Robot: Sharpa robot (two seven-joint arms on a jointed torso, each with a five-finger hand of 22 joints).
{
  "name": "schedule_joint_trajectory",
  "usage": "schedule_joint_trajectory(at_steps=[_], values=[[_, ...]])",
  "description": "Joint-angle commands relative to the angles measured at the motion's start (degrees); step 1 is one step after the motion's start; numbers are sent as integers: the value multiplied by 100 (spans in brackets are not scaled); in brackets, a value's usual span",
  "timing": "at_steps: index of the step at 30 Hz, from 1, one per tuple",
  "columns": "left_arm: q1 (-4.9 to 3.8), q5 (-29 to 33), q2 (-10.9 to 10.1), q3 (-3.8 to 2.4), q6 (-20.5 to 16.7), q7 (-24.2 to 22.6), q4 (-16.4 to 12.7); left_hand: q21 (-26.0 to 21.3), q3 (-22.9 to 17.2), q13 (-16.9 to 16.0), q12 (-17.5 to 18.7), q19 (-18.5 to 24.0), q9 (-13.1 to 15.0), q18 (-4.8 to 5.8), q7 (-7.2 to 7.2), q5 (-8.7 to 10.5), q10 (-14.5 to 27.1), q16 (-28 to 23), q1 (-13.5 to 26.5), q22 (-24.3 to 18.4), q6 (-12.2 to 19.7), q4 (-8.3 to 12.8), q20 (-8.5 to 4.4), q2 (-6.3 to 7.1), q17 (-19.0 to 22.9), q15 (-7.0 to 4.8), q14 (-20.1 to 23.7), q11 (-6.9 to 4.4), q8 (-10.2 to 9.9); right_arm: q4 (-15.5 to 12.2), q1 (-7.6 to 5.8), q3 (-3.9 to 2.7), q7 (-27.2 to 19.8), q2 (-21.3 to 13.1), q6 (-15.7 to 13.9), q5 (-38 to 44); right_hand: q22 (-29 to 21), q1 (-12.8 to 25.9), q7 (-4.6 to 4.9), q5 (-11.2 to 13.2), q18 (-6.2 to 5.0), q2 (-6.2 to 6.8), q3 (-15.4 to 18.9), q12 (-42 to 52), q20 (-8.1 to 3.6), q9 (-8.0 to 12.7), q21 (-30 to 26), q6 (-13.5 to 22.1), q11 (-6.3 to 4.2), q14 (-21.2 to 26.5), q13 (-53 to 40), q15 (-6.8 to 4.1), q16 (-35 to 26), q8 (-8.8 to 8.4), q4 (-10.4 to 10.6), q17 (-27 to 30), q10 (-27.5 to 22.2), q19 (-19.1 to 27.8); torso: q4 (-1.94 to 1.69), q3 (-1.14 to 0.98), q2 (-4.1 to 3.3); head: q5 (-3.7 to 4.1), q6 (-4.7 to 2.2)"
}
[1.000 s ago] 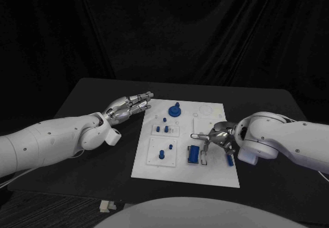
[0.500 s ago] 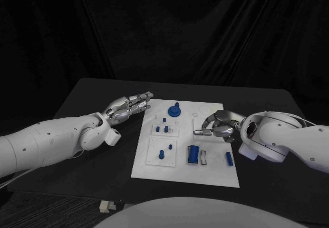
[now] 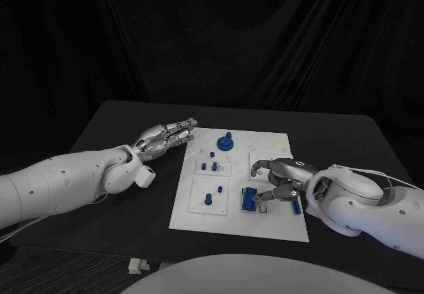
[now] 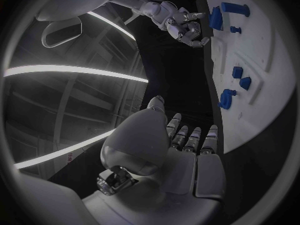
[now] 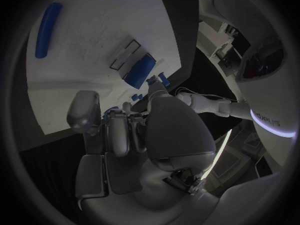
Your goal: Assemble the parts on the task board
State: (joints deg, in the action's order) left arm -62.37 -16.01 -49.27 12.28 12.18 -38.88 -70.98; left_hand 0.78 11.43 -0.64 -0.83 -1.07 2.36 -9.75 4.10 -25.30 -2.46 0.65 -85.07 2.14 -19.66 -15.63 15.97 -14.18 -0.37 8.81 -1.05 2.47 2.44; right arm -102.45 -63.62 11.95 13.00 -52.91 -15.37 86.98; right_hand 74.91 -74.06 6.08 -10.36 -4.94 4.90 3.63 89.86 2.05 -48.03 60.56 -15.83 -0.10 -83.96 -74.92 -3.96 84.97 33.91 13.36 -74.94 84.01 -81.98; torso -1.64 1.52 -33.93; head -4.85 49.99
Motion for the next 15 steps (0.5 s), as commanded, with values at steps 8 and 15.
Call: schedule_joint_trajectory(at_steps=[8,15], values=[[22,40,7,-6,78,-518,-9,28,-43,-7,-16,-18,2,-61,4,-44,-2,12,-59,6,-34,15,2,1,-2,-19,10,18,24,-98,216,-4,867,67,12,1626,704,490,39,282,-86,687,-69,14,55,231,-218,135,75,-343,-1508,56,-83,451,370,-140,599,22,-2,1,1,22,1],[27,40,3,-6,98,-500,-12,28,-46,-7,-14,-19,1,-61,4,-50,0,12,-64,7,-29,19,3,0,-2,-19,10,18,23,-139,281,-4,1066,104,50,1728,664,744,19,591,-109,822,57,14,60,169,-380,114,73,-330,-1508,55,-126,949,376,-70,599,51,-2,2,0,7,1]])
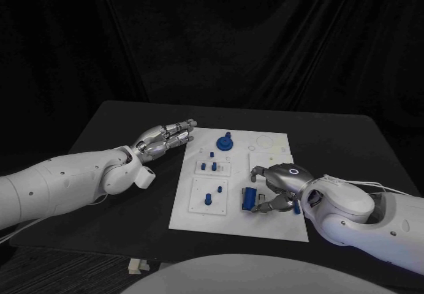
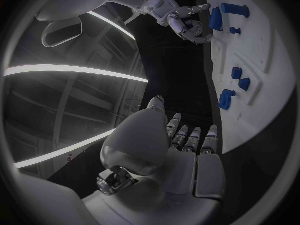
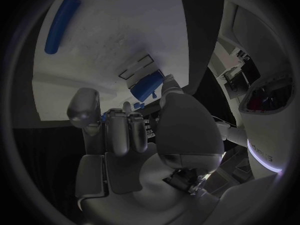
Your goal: Assemble the parts on the task board
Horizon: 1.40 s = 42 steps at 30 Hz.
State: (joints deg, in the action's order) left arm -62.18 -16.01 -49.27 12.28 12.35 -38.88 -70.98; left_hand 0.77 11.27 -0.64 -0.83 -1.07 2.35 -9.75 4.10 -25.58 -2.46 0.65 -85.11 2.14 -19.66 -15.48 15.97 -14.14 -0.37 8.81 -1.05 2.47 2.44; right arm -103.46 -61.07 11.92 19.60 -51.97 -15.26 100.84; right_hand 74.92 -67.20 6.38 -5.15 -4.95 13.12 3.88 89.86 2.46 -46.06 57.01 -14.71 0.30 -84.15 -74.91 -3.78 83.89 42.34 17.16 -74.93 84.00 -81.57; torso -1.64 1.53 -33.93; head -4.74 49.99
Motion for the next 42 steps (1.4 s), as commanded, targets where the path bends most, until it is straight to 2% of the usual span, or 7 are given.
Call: schedule_joint_trajectory(at_steps=[1,7,18,22,35,36,42], values=[[10,40,2,-6,84,-495,-10,29,-31,-6,-14,-19,2,-61,4,-23,0,12,-60,7,-29,4,3,-4,-2,-19,10,18,23,-52,35,-2,429,17,36,351,658,75,-21,105,-112,5,36,14,17,-58,-49,22,30,-311,-1509,33,-24,240,-4,-64,600,11,-3,1,0,-3,1],[12,40,2,-6,104,-466,-11,29,-34,-6,-13,-19,1,-61,4,-27,2,11,-65,7,-22,7,3,-5,-2,-18,12,18,22,-94,68,-2,516,41,31,374,640,236,-78,208,-123,84,144,14,-3,-220,-149,105,-1,-317,-1509,9,-26,842,-1,-75,600,12,-2,2,1,5,1],[18,40,5,-6,130,-427,-7,29,-39,-5,-11,-19,1,-61,7,-30,7,11,-69,6,-20,11,5,-7,-2,-15,11,20,20,-47,152,-2,531,117,-13,402,627,302,-123,110,-134,-53,28,14,-23,-323,-243,220,-36,-315,-1509,-17,-41,1318,-9,-58,600,13,-2,0,-1,15,1],[19,40,7,-6,146,-423,-9,30,-42,-5,-11,-21,0,-61,10,-31,7,14,-72,9,-19,13,6,-8,-3,-13,8,21,19,-26,163,-2,530,157,-16,403,631,247,-139,-536,-135,-191,-93,14,-35,-268,-274,301,-54,-316,-1509,-31,-49,1511,-18,-51,600,1,-1,2,0,18,1],[22,40,4,-6,182,-429,-6,34,-65,-6,-12,-27,0,-61,21,-33,5,16,-83,14,-16,22,16,-23,-4,36,5,37,16,13,184,-2,571,263,-47,405,642,209,-151,-1674,-140,-405,-232,14,-39,-22,-369,355,-63,-318,-1509,-40,-47,1789,-37,-70,600,0,-5,1,1,2,1],[22,40,3,-6,179,-431,-6,34,-65,-6,-12,-27,0,-61,21,-33,5,16,-83,14,-16,22,16,-23,-4,36,5,37,16,15,184,-2,558,268,-51,405,644,182,-155,-2088,-142,-455,-269,14,-45,29,-385,355,-70,-320,-1509,-42,-41,1823,-49,-84,600,0,-7,0,0,4,1],[22,40,2,-6,177,-446,-5,35,-69,-6,-11,-27,1,-61,26,-34,6,13,-85,15,-21,24,17,-27,-3,28,8,37,17,0,186,-3,480,276,-62,405,658,168,-163,-3493,-138,-491,-341,14,-56,209,-387,358,-82,-324,-1509,-54,-31,1919,-60,-110,600,-16,-4,1,0,11,1]])
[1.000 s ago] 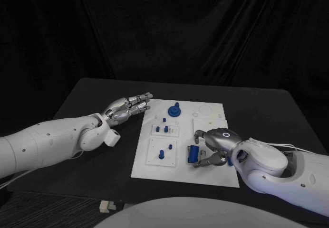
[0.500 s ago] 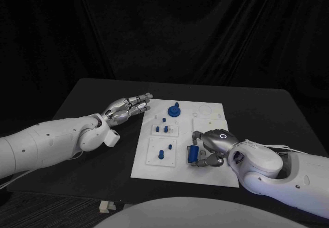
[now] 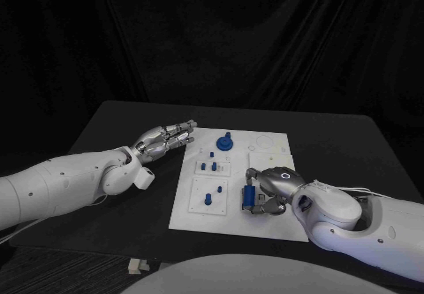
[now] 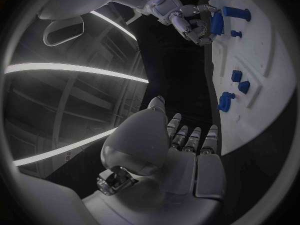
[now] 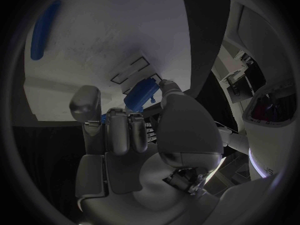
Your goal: Assemble the parts on the task board
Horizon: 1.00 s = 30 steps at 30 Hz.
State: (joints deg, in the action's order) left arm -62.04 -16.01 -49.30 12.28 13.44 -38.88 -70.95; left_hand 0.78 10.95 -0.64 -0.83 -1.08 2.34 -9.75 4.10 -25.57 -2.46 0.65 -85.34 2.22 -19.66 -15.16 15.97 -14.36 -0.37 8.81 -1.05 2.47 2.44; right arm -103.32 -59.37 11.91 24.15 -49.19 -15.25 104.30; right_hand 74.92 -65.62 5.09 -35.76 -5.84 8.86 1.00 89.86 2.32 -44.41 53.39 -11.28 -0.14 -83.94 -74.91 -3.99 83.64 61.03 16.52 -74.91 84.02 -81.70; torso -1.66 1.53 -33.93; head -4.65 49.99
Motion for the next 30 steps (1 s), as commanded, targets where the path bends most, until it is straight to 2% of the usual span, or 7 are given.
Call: schedule_joint_trajectory(at_steps=[1,6,8,17,23,26,30], values=[[9,40,6,-6,69,-449,-8,35,-37,-6,-11,-27,2,-61,26,-34,6,13,-62,7,-22,-9,17,-4,-3,28,8,37,17,-21,16,-1,9,-4,-75,59,656,12,-34,-530,-50,-67,-62,14,-44,63,-35,16,-38,-344,-1509,-33,-8,58,0,-108,598,-3,-1,0,0,0,1],[9,40,5,-6,74,-451,-8,36,-40,-5,-10,-29,2,-61,29,-34,9,12,-63,9,-22,-7,17,-5,-2,23,11,38,17,-48,16,-2,-47,-21,-133,59,661,-9,-34,-1581,-48,-41,-215,14,-49,212,-38,33,-41,-349,-1509,-38,1,112,-8,-132,598,-16,3,0,1,-5,1],[9,40,1,-6,75,-449,-7,36,-40,-5,-10,-29,2,-61,29,-34,9,12,-63,9,-22,-7,17,-5,-2,23,11,38,17,-61,17,-2,-78,-35,-157,59,664,2,-29,-1859,-46,-34,-295,14,-48,268,-35,56,-40,-349,-1509,-36,0,129,-5,-133,598,-21,2,0,2,-10,1],[9,40,-12,-6,68,-449,-1,38,-44,-6,-12,-32,2,-61,32,-33,6,14,-62,11,-22,-8,19,-9,-3,20,8,42,17,-163,16,-2,-163,-143,-202,59,671,180,-11,-2230,-41,-24,-430,14,-45,450,-19,110,-33,-357,-1509,-31,13,62,13,-164,598,-33,0,-1,2,-29,1],[9,40,-11,-6,69,-445,9,39,-45,-7,-12,-33,2,-61,33,-29,5,14,-59,13,-19,-11,19,-11,-3,19,8,43,17,-245,14,-2,-197,-225,-214,26,674,432,7,-2541,-40,-41,-579,14,-38,714,-19,77,-24,-368,-1509,-24,40,-79,16,-222,598,-38,2,1,2,-33,1],[9,40,-10,-6,72,-440,14,41,-46,-7,-12,-35,1,-61,33,-26,5,15,-56,16,-16,-14,20,-15,-4,18,7,44,16,-261,14,-2,-206,-239,-188,-8,678,474,10,-2627,-38,-50,-650,14,-37,797,-6,37,-22,-373,-1509,-22,54,-110,11,-252,598,-43,2,-1,0,-28,1],[10,40,-5,-6,79,-432,21,44,-48,-7,-13,-39,1,-62,32,-24,3,15,-54,21,-15,-17,21,-19,-4,18,7,45,15,-269,14,-2,-212,-247,-115,-72,680,526,19,-2575,-36,-48,-697,14,-34,888,3,19,-15,-374,-1509,-17,59,-165,11,-260,598,-48,5,0,1,-27,1]])
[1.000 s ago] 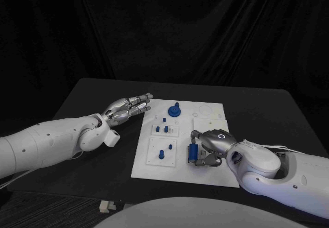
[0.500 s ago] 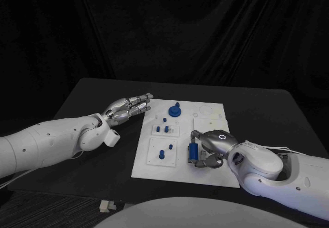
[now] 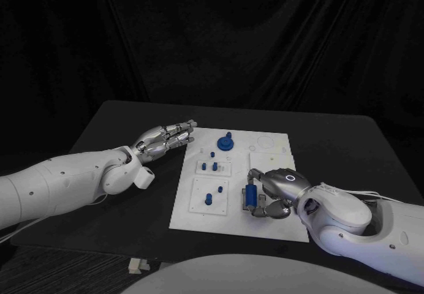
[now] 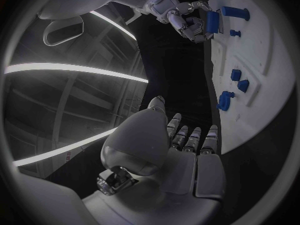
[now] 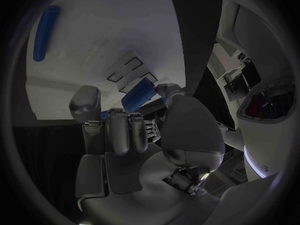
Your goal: Assemble the parts on the task board
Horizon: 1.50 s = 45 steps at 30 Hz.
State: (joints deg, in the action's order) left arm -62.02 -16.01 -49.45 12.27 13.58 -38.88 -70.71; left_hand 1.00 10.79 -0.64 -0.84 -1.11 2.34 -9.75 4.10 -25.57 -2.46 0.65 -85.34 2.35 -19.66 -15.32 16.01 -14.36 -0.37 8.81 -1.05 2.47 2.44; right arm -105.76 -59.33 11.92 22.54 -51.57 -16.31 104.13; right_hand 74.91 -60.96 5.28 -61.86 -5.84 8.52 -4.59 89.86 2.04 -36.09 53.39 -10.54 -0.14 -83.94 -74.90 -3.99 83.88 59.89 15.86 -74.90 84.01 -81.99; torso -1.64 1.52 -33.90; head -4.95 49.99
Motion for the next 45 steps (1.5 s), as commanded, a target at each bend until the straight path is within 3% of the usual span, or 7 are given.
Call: schedule_joint_trajectory(at_steps=[1,20,27,43,45], values=[[8,40,12,-6,67,-431,-2,23,-34,-6,-12,-38,2,-62,32,-25,4,15,-54,11,-15,-2,18,-22,-4,18,7,46,15,-24,11,-3,-52,-8,3,-62,683,71,4,65,-35,-10,-154,14,-4,89,7,-59,-12,-375,-1510,-14,36,-72,75,-264,599,-21,1,1,0,-2,1],[10,40,9,-6,98,-405,2,31,-38,-6,-12,-49,1,-64,33,-26,5,16,-55,23,-9,1,23,-20,-5,19,6,48,13,50,12,-2,5,89,317,-167,687,201,99,595,-31,-2,-280,14,49,679,17,6,66,-372,-1510,49,38,-489,64,-270,599,-27,-1,2,-2,-3,1],[10,40,8,-6,105,-393,3,33,-37,-7,-12,-51,1,-65,36,-26,4,16,-55,25,-10,3,25,-14,-5,19,6,49,13,63,12,-2,61,103,458,-170,682,176,162,738,-33,13,-254,14,81,1018,-4,145,115,-371,-1510,89,37,-762,70,-269,599,-17,-1,2,-2,0,1],[12,40,11,-6,131,-352,10,35,-38,-7,-12,-54,1,-65,39,-26,4,18,-55,28,-11,4,27,-11,-5,19,4,50,13,35,13,-2,235,55,632,-170,678,122,193,869,-36,3,-234,14,104,1207,-23,109,148,-375,-1510,115,48,-865,56,-292,599,-12,0,0,-2,2,1],[12,40,12,-6,135,-343,12,35,-38,-7,-12,-54,1,-65,39,-26,4,18,-55,28,-11,4,27,-11,-5,19,4,50,13,28,13,-2,244,47,632,-170,677,93,228,1252,-35,7,-164,14,121,1345,-23,214,176,-374,-1510,139,48,-977,67,-290,599,-14,0,0,-1,4,1]])
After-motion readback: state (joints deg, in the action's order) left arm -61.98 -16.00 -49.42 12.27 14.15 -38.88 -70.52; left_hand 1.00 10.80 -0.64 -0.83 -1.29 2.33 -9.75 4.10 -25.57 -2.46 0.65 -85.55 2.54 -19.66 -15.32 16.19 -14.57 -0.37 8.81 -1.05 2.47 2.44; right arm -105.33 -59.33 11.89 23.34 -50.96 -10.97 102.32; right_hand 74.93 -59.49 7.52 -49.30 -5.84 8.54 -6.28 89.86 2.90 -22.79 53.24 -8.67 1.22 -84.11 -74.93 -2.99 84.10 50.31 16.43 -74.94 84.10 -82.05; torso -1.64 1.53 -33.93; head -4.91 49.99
